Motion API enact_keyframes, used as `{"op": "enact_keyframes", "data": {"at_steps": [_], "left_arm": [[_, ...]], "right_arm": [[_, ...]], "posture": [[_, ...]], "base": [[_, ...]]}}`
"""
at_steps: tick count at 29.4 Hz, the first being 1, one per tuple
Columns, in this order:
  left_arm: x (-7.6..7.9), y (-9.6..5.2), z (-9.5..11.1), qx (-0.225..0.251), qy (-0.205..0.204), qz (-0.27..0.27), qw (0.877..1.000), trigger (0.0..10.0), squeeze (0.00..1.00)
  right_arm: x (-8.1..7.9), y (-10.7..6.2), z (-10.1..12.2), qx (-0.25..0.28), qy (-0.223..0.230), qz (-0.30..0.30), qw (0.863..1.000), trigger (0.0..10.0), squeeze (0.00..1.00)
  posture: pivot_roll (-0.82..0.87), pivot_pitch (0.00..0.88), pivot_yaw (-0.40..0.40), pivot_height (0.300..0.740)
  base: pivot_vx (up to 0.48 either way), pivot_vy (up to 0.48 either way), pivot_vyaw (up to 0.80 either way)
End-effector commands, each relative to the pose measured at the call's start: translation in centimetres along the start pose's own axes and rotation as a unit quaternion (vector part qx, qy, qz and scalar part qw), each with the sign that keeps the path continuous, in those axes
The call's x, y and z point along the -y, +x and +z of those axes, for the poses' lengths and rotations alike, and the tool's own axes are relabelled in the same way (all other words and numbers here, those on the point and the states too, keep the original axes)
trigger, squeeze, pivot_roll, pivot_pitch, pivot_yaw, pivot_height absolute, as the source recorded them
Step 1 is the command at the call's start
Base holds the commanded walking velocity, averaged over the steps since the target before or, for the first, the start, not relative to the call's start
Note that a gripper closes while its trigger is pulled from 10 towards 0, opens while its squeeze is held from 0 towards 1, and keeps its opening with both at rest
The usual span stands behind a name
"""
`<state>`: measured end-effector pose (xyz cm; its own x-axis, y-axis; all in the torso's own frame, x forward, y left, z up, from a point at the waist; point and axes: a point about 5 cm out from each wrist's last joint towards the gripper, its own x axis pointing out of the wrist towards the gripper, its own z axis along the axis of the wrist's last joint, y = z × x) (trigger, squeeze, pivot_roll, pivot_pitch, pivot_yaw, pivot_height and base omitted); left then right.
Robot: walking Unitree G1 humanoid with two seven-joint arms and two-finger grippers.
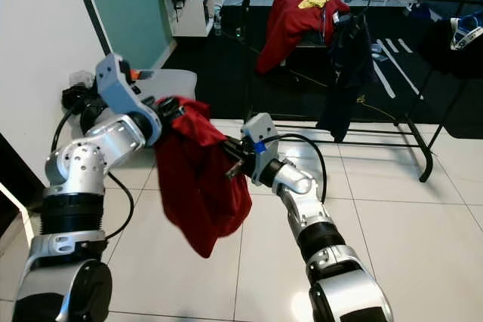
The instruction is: Hang hanger
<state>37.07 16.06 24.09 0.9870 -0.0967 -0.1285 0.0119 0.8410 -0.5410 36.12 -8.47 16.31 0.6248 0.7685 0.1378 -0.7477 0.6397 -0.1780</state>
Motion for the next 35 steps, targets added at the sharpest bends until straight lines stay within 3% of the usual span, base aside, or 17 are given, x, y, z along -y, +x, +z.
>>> {"op": "enact_keyframes", "data": {"at_steps": [1, 2, 4, 8, 14, 15, 18, 19, 20, 21, 22, 23, 30, 31, 32, 33, 35], "left_arm": [[-2.7, -0.5, 2.0, 0.052, 0.01, 0.068, 0.996, 0.0, 0.0], [-2.7, -0.5, 2.0, 0.052, 0.01, 0.068, 0.996, 0.0, 0.0], [-4.3, -0.8, 2.5, 0.065, 0.021, 0.105, 0.992, 0.0, 0.0], [-4.7, -1.0, 2.5, 0.067, 0.029, 0.114, 0.991, 0.0, 0.0], [-3.7, -1.3, 2.2, 0.041, 0.141, 0.052, 0.988, 0.0, 0.0], [-3.5, -1.3, 2.2, 0.04, 0.161, 0.04, 0.985, 0.5, 0.0], [-3.3, -1.4, 2.1, 0.038, 0.177, 0.032, 0.983, 0.9, 0.0], [-3.2, -1.5, 2.1, 0.038, 0.189, 0.021, 0.981, 3.9, 0.0], [-3.2, -1.5, 2.1, 0.038, 0.189, 0.021, 0.981, 3.9, 0.0], [-3.0, -1.6, 2.0, 0.039, 0.202, 0.012, 0.979, 8.9, 0.0], [-3.0, -1.6, 2.0, 0.039, 0.202, 0.012, 0.979, 8.9, 0.0], [-2.8, -1.7, 1.9, 0.039, 0.209, 0.004, 0.977, 10.0, 1.0], [-2.8, -1.7, 1.7, 0.039, 0.219, 0.006, 0.975, 10.0, 1.0], [-3.2, -1.7, 1.7, 0.039, 0.22, 0.018, 0.975, 10.0, 0.56], [-3.5, -1.6, 1.7, 0.039, 0.22, 0.026, 0.974, 10.0, 0.56], [-3.9, -1.6, 1.6, 0.033, 0.224, 0.033, 0.974, 10.0, 0.0], [-4.1, -1.6, 1.5, 0.029, 0.226, 0.036, 0.973, 10.0, 0.0]], "right_arm": [[0.5, -1.2, -0.5, -0.008, 0.01, -0.003, 1.0, 0.0, 0.0], [0.5, -1.2, -0.5, -0.008, 0.01, -0.003, 1.0, 0.0, 0.0], [2.0, -2.3, 0.5, 0.002, 0.005, -0.015, 1.0, 0.0, 0.0], [3.3, -2.8, 1.6, 0.018, 0.007, -0.033, 0.999, 0.0, 0.0], [5.7, -3.2, 4.3, 0.045, 0.007, -0.056, 0.997, 0.0, 0.0], [6.2, -3.4, 4.8, 0.048, 0.003, -0.062, 0.997, 0.0, 0.0], [6.6, -3.6, 5.2, 0.053, 0.003, -0.067, 0.996, 0.0, 0.0], [6.8, -3.7, 5.6, 0.058, 0.005, -0.07, 0.996, 0.0, 0.0], [6.8, -3.7, 5.6, 0.058, 0.005, -0.07, 0.996, 0.0, 0.0], [6.9, -3.8, 5.8, 0.06, 0.006, -0.07, 0.996, 0.0, 0.0], [6.9, -3.8, 5.8, 0.06, 0.006, -0.07, 0.996, 0.0, 0.0], [6.9, -3.8, 5.8, 0.06, 0.008, -0.069, 0.996, 0.0, 0.0], [6.6, -3.6, 6.0, 0.062, 0.018, -0.053, 0.996, 0.0, 0.0], [6.6, -3.5, 6.2, 0.065, 0.022, -0.05, 0.996, 0.0, 0.0], [6.6, -3.5, 6.2, 0.066, 0.024, -0.048, 0.996, 0.0, 0.0], [6.6, -3.5, 6.3, 0.065, 0.029, -0.049, 0.996, 0.0, 0.0], [6.7, -3.5, 6.3, 0.064, 0.032, -0.05, 0.996, 0.0, 0.0]], "posture": [[0.11, 0.045, 0.033, 0.74], [0.11, 0.045, 0.033, 0.74], [0.11, 0.041, 0.031, 0.74], [0.11, 0.037, 0.03, 0.74], [0.11, 0.019, 0.028, 0.74], [0.1, 0.017, 0.027, 0.74], [0.1, 0.017, 0.027, 0.74], [0.1, 0.01, 0.025, 0.74], [0.1, 0.01, 0.025, 0.74], [0.1, 0.009, 0.025, 0.74], [0.1, 0.009, 0.025, 0.74], [0.1, 0.005, 0.024, 0.74], [0.1, 0.003, 0.024, 0.74], [0.1, 0.003, 0.024, 0.74], [0.1, 0.003, 0.024, 0.74], [0.1, 0.004, 0.023, 0.74], [0.1, 0.004, 0.023, 0.74]], "base": [[0.0, 0.0, 0.0], [0.0, 0.0, 0.0], [0.0, 0.0, 0.0], [0.0, 0.0, 0.0], [0.0, 0.0, 0.0], [0.0, 0.0, 0.0], [0.0, 0.0, 0.0], [0.0, 0.0, 0.0], [0.0, 0.0, 0.0], [0.0, 0.0, 0.0], [0.0, 0.0, 0.0], [0.0, 0.0, 0.0], [0.0, 0.0, 0.0], [0.0, 0.0, 0.0], [0.0, 0.0, 0.0], [0.0, 0.0, 0.0], [0.0, 0.0, 0.0]]}}
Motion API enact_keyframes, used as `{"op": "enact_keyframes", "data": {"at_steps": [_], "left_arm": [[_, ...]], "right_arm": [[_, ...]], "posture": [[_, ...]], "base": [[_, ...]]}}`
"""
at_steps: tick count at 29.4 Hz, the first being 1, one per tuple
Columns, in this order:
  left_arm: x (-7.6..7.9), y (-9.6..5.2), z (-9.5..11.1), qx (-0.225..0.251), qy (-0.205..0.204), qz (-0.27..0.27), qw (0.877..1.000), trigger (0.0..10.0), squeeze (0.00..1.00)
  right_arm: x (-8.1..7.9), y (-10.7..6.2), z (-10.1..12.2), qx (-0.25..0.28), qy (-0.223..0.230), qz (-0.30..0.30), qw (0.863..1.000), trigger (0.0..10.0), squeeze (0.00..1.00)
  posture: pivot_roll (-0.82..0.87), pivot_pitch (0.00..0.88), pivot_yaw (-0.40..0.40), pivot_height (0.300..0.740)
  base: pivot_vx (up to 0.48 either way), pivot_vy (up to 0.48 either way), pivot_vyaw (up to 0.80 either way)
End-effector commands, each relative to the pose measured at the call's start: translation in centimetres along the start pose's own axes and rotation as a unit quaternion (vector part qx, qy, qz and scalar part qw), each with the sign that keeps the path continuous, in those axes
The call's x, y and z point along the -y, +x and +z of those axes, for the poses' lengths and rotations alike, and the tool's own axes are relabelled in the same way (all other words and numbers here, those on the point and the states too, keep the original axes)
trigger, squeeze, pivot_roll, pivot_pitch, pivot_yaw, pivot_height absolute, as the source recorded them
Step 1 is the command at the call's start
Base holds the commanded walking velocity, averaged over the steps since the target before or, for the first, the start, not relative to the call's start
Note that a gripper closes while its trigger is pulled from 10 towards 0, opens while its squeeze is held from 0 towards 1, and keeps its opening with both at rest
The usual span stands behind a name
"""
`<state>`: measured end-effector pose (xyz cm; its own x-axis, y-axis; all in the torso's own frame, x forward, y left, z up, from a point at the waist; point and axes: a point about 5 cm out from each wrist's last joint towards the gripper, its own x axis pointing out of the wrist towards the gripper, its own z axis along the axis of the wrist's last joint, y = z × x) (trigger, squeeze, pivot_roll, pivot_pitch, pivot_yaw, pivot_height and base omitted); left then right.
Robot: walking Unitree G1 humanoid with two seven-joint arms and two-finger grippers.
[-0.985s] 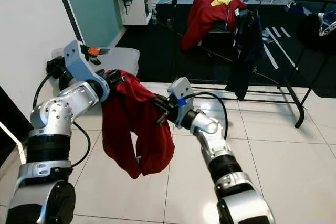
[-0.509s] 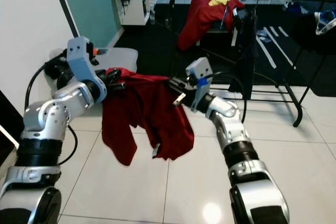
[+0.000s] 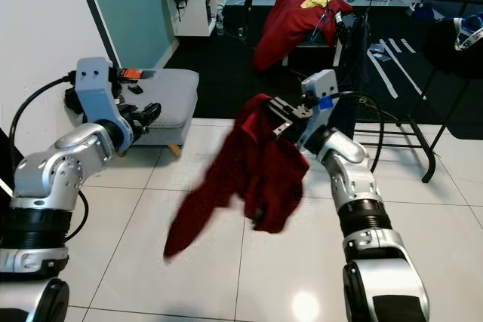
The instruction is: Hang hanger
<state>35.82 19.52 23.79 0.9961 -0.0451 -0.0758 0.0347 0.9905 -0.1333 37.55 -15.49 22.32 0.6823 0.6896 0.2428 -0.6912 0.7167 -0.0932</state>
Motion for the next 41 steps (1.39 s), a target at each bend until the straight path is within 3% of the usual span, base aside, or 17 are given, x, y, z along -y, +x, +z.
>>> {"op": "enact_keyframes", "data": {"at_steps": [1, 6, 7, 8, 9, 11, 13, 19, 20, 27, 29, 31, 33, 36, 38, 40, 41], "left_arm": [[-1.1, -0.1, -0.6, -0.014, 0.016, 0.02, 1.0, 10.0, 0.0], [-0.8, -0.5, -1.4, -0.027, 0.035, -0.006, 0.999, 10.0, 0.0], [0.5, -0.8, -2.3, -0.046, 0.047, -0.061, 0.996, 10.0, 0.0], [0.5, -0.8, -2.3, -0.046, 0.047, -0.061, 0.996, 10.0, 0.0], [1.8, -1.2, -3.3, -0.063, 0.063, -0.115, 0.989, 10.0, 0.0], [2.8, -1.6, -4.0, -0.068, 0.082, -0.153, 0.983, 10.0, 0.0], [3.6, -1.6, -4.4, -0.043, 0.147, -0.169, 0.974, 10.0, 0.0], [4.9, -0.8, -4.7, 0.017, 0.189, -0.175, 0.966, 10.0, 0.0], [6.0, -0.7, -5.7, 0.017, 0.21, -0.201, 0.957, 10.0, 1.0], [6.2, -0.8, -6.0, 0.015, 0.215, -0.207, 0.954, 10.0, 1.0], [7.6, -0.8, -9.7, -0.032, 0.2, -0.232, 0.952, 10.0, 1.0], [7.6, -0.8, -9.7, -0.032, 0.2, -0.232, 0.952, 10.0, 1.0], [7.8, -0.3, -12.1, -0.061, 0.173, -0.199, 0.963, 10.0, 1.0], [7.6, -0.1, -12.6, -0.065, 0.162, -0.176, 0.969, 10.0, 1.0], [7.6, 0.1, -13.8, -0.075, 0.118, -0.165, 0.976, 10.0, 1.0], [7.6, 0.1, -13.8, -0.075, 0.118, -0.165, 0.976, 10.0, 1.0], [8.0, 0.0, -14.2, -0.078, 0.083, -0.179, 0.977, 10.0, 0.13]], "right_arm": [[0.1, 0.3, 0.9, 0.016, 0.002, 0.0, 1.0, 0.0, 0.0], [1.2, 0.4, 1.1, 0.013, 0.025, -0.075, 0.997, 0.0, 0.0], [1.6, 0.8, 1.3, 0.024, 0.059, -0.108, 0.992, 0.0, 0.0], [1.6, 0.8, 1.3, 0.024, 0.059, -0.108, 0.992, 0.0, 0.0], [1.8, 1.2, 1.5, 0.033, 0.091, -0.136, 0.986, 0.0, 0.0], [1.8, 1.5, 1.6, 0.041, 0.117, -0.156, 0.98, 0.0, 0.0], [1.8, 1.8, 1.8, 0.051, 0.141, -0.172, 0.974, 0.0, 0.0], [1.5, 2.5, 1.5, 0.061, 0.182, -0.193, 0.962, 0.0, 0.0], [1.2, 2.9, 1.2, 0.06, 0.198, -0.204, 0.957, 0.0, 0.0], [1.2, 2.9, 1.1, 0.059, 0.201, -0.207, 0.956, 0.0, 0.0], [1.1, 3.7, 1.8, 0.084, 0.237, -0.222, 0.942, 0.0, 0.0], [1.1, 3.7, 1.8, 0.084, 0.237, -0.222, 0.942, 0.0, 0.0], [0.9, 4.3, 2.7, 0.107, 0.27, -0.223, 0.93, 0.0, 0.0], [0.7, 4.5, 2.9, 0.111, 0.275, -0.22, 0.929, 0.0, 0.0], [0.2, 4.9, 3.3, 0.117, 0.288, -0.207, 0.928, 0.0, 0.0], [0.2, 4.9, 3.3, 0.117, 0.288, -0.207, 0.928, 0.0, 0.0], [-0.2, 5.2, 3.5, 0.118, 0.295, -0.196, 0.928, 0.0, 0.0]], "posture": [[0.1, 0.006, 0.022, 0.74], [0.1, 0.011, 0.02, 0.74], [0.1, 0.024, 0.018, 0.74], [0.1, 0.024, 0.018, 0.74], [0.1, 0.027, 0.017, 0.74], [0.09, 0.028, 0.017, 0.74], [0.09, 0.031, 0.014, 0.74], [0.09, 0.035, 0.005, 0.74], [0.1, 0.037, 0.002, 0.74], [0.1, 0.037, 0.002, 0.74], [0.08, 0.041, 0.003, 0.74], [0.08, 0.041, 0.003, 0.74], [0.08, 0.042, 0.002, 0.74], [0.08, 0.042, 0.002, 0.74], [0.08, 0.045, -0.003, 0.74], [0.08, 0.045, -0.003, 0.74], [0.08, 0.046, -0.002, 0.74]], "base": [[0.0, 0.0, 0.0], [0.0, 0.0, 0.0], [0.0, 0.0, 0.0], [0.0, 0.0, 0.0], [0.0, 0.0, 0.0], [0.0, 0.0, 0.0], [0.0, 0.0, 0.0], [0.0, 0.0, 0.0], [0.0, 0.0, 0.0], [0.0, 0.0, 0.0], [0.0, 0.0, 0.0], [0.0, 0.0, 0.0], [0.0, 0.0, 0.0], [0.0, 0.0, 0.0], [0.0, 0.0, 0.0], [0.0, 0.0, 0.0], [0.0, 0.0, 0.0]]}}
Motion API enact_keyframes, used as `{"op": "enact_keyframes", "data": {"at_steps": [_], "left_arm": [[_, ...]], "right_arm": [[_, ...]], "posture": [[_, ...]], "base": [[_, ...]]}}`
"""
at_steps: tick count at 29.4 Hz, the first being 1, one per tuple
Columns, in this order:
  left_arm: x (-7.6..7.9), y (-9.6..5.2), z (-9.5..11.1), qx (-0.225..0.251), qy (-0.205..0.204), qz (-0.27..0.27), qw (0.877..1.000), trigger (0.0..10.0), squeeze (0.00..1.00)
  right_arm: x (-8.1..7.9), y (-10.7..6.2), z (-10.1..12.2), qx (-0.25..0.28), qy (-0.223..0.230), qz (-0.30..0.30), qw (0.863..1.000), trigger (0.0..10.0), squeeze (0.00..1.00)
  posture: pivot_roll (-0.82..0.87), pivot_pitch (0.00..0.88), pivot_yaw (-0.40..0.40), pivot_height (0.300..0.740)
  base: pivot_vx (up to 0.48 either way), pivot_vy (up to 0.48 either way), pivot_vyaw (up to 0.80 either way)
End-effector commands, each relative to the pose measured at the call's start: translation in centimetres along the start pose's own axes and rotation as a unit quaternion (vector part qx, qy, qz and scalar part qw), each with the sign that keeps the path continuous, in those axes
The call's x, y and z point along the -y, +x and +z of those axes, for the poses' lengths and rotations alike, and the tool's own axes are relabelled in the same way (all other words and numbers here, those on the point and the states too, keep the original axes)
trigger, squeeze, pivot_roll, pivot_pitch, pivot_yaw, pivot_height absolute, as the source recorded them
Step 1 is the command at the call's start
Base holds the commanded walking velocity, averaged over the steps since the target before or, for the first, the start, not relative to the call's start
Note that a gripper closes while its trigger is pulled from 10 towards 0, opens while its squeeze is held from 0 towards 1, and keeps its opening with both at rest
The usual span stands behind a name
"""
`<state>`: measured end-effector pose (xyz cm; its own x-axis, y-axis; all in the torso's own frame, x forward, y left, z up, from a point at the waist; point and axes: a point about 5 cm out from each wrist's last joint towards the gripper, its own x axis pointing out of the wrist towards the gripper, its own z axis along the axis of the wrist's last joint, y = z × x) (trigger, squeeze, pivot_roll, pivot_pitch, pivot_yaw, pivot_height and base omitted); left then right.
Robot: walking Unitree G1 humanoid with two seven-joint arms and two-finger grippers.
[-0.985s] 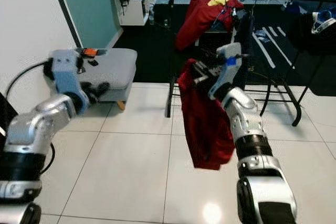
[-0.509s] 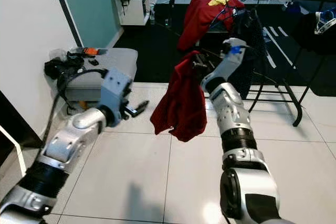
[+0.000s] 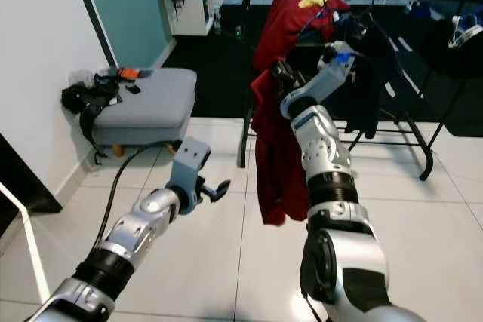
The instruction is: Hang hanger
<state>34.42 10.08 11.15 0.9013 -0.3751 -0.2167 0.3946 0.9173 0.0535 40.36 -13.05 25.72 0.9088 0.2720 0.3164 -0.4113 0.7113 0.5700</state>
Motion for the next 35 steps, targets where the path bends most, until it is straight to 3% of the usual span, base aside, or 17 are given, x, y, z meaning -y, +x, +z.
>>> {"op": "enact_keyframes", "data": {"at_steps": [1, 2, 3, 4, 5, 8, 11, 19, 20, 25, 27, 35], "left_arm": [[0.4, 0.2, -0.3, 0.007, -0.034, -0.012, 0.999, 10.0, 0.13], [0.4, 0.2, -0.3, 0.007, -0.034, -0.012, 0.999, 10.0, 0.13], [1.0, 0.2, -0.5, 0.013, -0.064, -0.034, 0.997, 10.0, 0.0], [1.0, 0.2, -0.5, 0.013, -0.064, -0.034, 0.997, 10.0, 0.0], [1.7, 0.2, -0.7, 0.021, -0.096, -0.057, 0.994, 10.0, 0.0], [2.8, 0.5, -1.2, 0.03, -0.128, -0.076, 0.988, 10.0, 0.0], [3.1, 0.7, -1.5, 0.033, -0.126, -0.07, 0.989, 10.0, 0.0], [2.9, 1.0, -2.2, 0.025, -0.105, -0.02, 0.994, 10.0, 0.0], [2.0, 0.9, -2.8, 0.017, -0.099, 0.011, 0.995, 10.0, 0.0], [0.6, 0.4, -3.8, 0.006, -0.09, 0.056, 0.994, 10.0, 0.0], [-0.3, -0.2, -4.9, -0.008, -0.074, 0.084, 0.994, 10.0, 0.0], [0.0, -0.4, -6.1, -0.025, -0.078, 0.07, 0.994, 10.0, 0.0]], "right_arm": [[-1.4, 0.4, 0.3, 0.008, 0.014, 0.025, 1.0, 0.0, 0.0], [-1.4, 0.4, 0.3, 0.008, 0.014, 0.025, 1.0, 0.0, 0.0], [-2.0, 0.5, 0.1, 0.004, 0.02, 0.034, 0.999, 0.0, 0.0], [-2.0, 0.5, 0.1, 0.004, 0.02, 0.034, 0.999, 0.0, 0.0], [-2.5, 0.5, -0.1, 0.0, 0.024, 0.042, 0.999, 0.0, 0.0], [-3.1, 0.6, -0.6, -0.007, 0.038, 0.048, 0.998, 0.0, 0.0], [-3.4, 0.6, -1.0, -0.013, 0.041, 0.051, 0.998, 0.0, 0.0], [-3.6, -0.2, -3.7, -0.091, -0.023, 0.09, 0.992, 0.0, 0.0], [-3.7, -0.5, -4.1, -0.1, -0.027, 0.093, 0.99, 0.0, 0.0], [-4.2, -0.7, -4.5, -0.11, -0.021, 0.105, 0.988, 0.0, 0.0], [-5.3, -1.1, -5.1, -0.133, -0.013, 0.138, 0.981, 0.0, 0.0], [-6.5, -1.7, -5.6, -0.157, -0.006, 0.176, 0.972, 0.0, 0.0]], "posture": [[0.08, 0.046, -0.002, 0.74], [0.08, 0.046, -0.002, 0.74], [0.08, 0.047, -0.001, 0.74], [0.08, 0.047, -0.001, 0.74], [0.08, 0.049, -0.001, 0.74], [0.08, 0.054, -0.004, 0.74], [0.07, 0.053, -0.003, 0.74], [0.07, 0.06, -0.003, 0.74], [0.08, 0.068, -0.003, 0.74], [0.08, 0.072, -0.005, 0.74], [0.08, 0.073, -0.006, 0.74], [0.08, 0.075, -0.007, 0.74]], "base": [[0.0, 0.0, 0.0], [0.0, 0.0, 0.0], [0.0, 0.0, 0.0], [0.0, 0.0, 0.0], [0.0, 0.0, 0.0], [0.0, 0.0, 0.0], [0.0, 0.0, 0.0], [0.0, 0.0, 0.0], [0.0, 0.0, 0.0], [0.0, 0.0, 0.0], [0.0, 0.0, 0.0], [0.0, 0.0, 0.0]]}}
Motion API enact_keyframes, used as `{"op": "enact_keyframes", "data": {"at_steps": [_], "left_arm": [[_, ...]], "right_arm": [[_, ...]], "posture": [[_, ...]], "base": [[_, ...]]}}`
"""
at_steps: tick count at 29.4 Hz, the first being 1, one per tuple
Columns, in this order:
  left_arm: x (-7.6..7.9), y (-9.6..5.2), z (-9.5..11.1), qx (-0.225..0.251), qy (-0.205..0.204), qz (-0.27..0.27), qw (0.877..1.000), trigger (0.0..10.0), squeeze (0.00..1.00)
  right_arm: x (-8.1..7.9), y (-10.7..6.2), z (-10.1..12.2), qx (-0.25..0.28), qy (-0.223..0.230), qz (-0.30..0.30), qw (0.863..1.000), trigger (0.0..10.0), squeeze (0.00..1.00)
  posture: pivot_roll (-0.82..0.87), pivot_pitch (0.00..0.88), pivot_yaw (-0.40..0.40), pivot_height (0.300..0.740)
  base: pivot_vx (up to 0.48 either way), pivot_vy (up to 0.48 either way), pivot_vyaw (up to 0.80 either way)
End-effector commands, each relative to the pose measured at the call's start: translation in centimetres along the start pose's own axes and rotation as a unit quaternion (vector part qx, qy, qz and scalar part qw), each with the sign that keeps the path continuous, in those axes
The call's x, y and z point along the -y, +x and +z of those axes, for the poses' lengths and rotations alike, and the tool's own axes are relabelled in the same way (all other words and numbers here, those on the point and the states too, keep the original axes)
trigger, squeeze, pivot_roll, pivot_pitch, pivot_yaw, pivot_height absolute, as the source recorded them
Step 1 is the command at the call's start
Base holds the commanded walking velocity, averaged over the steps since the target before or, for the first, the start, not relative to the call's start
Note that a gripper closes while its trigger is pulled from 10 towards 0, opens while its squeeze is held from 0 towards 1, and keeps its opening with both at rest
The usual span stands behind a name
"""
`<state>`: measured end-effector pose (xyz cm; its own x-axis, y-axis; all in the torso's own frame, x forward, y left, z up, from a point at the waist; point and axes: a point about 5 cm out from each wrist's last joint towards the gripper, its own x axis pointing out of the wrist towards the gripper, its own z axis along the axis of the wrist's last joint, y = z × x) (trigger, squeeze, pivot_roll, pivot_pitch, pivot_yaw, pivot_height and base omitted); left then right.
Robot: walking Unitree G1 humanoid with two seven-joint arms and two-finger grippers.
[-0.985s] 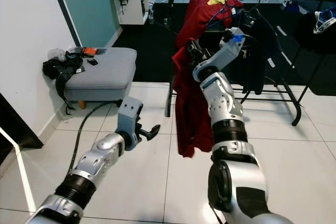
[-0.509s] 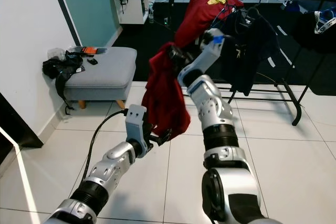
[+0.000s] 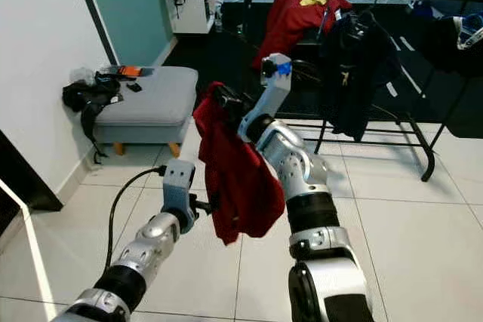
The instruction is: Hang hanger
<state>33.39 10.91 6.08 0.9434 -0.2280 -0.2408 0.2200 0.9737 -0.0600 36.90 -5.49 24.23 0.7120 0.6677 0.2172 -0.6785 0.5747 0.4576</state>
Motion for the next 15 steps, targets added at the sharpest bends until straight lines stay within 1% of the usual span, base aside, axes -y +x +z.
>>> {"op": "enact_keyframes", "data": {"at_steps": [1, 2, 4, 6, 7, 9, 10, 12, 15], "left_arm": [[-0.1, -0.3, -0.8, -0.013, -0.001, -0.006, 1.0, 10.0, 0.0], [-0.1, -0.3, -0.8, -0.013, -0.001, -0.006, 1.0, 10.0, 0.0], [1.0, -0.4, -1.7, -0.031, -0.02, -0.047, 0.998, 10.0, 0.0], [1.0, -0.4, -1.7, -0.031, -0.02, -0.047, 0.998, 10.0, 0.0], [1.4, -0.4, -1.9, -0.034, -0.03, -0.061, 0.997, 10.0, 0.0], [1.4, -0.4, -1.9, -0.034, -0.03, -0.061, 0.997, 10.0, 0.0], [1.7, -0.4, -1.9, -0.035, -0.037, -0.067, 0.996, 10.0, 0.0], [1.6, -0.3, -1.8, -0.035, -0.044, -0.058, 0.997, 10.0, 0.0], [1.2, -0.2, -1.8, -0.034, -0.044, -0.044, 0.997, 10.0, 0.0]], "right_arm": [[-0.5, 0.0, 0.1, 0.005, 0.005, 0.017, 1.0, 0.0, 0.0], [-0.5, 0.0, 0.1, 0.005, 0.005, 0.017, 1.0, 0.0, 0.0], [-1.1, 0.0, 0.0, -0.005, 0.014, 0.038, 0.999, 0.0, 0.0], [-1.1, 0.0, 0.0, -0.005, 0.014, 0.038, 0.999, 0.0, 0.0], [-1.5, -0.1, -0.1, -0.018, 0.014, 0.053, 0.998, 0.0, 0.0], [-1.5, -0.1, -0.1, -0.018, 0.014, 0.053, 0.998, 0.0, 0.0], [-1.8, -0.3, -0.4, -0.03, 0.012, 0.066, 0.997, 0.0, 0.0], [-2.1, -0.4, -0.8, -0.047, 0.011, 0.081, 0.996, 0.0, 0.0], [-2.4, -0.6, -0.8, -0.054, 0.013, 0.088, 0.995, 0.0, 0.0]], "posture": [[0.08, 0.075, -0.007, 0.74], [0.08, 0.075, -0.007, 0.74], [0.07, 0.077, -0.003, 0.74], [0.07, 0.077, -0.003, 0.74], [0.07, 0.076, -0.004, 0.74], [0.07, 0.076, -0.004, 0.74], [0.07, 0.077, -0.004, 0.74], [0.07, 0.077, -0.006, 0.74], [0.07, 0.076, -0.007, 0.74]], "base": [[0.0, 0.0, 0.0], [0.0, 0.0, 0.0], [0.0, 0.0, 0.0], [0.0, 0.0, 0.0], [0.0, 0.0, 0.0], [0.0, 0.0, 0.0], [0.0, 0.0, 0.0], [0.0, 0.0, 0.0], [0.0, 0.0, 0.0]]}}
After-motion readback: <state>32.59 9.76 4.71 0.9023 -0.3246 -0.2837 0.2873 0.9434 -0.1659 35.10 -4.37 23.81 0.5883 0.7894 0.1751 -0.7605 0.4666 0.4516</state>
